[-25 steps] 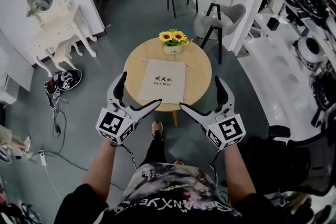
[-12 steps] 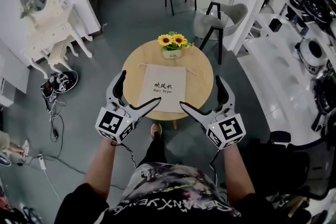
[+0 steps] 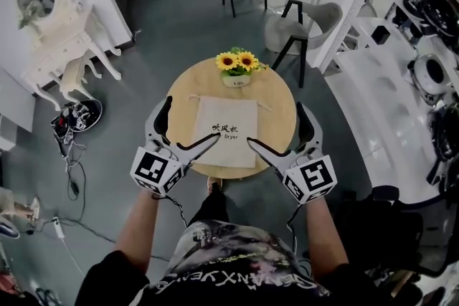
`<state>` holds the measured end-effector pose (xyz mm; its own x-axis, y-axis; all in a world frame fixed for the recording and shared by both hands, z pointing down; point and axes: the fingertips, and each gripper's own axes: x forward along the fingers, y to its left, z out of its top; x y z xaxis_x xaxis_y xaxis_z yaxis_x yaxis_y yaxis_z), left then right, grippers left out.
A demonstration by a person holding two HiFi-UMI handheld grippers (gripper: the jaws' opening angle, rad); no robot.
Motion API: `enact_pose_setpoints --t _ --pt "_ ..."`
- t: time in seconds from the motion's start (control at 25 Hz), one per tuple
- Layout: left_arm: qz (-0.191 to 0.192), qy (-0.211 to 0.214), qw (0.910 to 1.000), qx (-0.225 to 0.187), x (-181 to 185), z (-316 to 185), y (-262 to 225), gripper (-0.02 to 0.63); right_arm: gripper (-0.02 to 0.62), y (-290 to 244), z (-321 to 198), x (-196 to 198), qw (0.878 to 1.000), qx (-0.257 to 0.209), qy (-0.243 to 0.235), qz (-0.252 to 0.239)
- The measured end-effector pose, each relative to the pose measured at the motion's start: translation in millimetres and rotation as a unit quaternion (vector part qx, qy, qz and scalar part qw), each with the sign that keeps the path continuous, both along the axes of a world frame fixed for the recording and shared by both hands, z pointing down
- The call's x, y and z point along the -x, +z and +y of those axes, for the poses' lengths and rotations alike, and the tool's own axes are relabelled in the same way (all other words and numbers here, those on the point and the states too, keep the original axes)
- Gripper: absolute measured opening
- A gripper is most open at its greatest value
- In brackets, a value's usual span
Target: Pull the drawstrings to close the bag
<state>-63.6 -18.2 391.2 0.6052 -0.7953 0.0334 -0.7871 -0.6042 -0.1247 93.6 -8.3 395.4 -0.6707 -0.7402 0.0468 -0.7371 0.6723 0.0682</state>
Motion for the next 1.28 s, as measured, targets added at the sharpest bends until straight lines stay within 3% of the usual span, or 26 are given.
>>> enact_pose_setpoints --t 1.28 --pt "0.024 0.063 0.9964 0.052 63.9 -211.2 28.7 0.586 0.585 12.2 -196.4 62.6 0.996 0.048 0.074 0.035"
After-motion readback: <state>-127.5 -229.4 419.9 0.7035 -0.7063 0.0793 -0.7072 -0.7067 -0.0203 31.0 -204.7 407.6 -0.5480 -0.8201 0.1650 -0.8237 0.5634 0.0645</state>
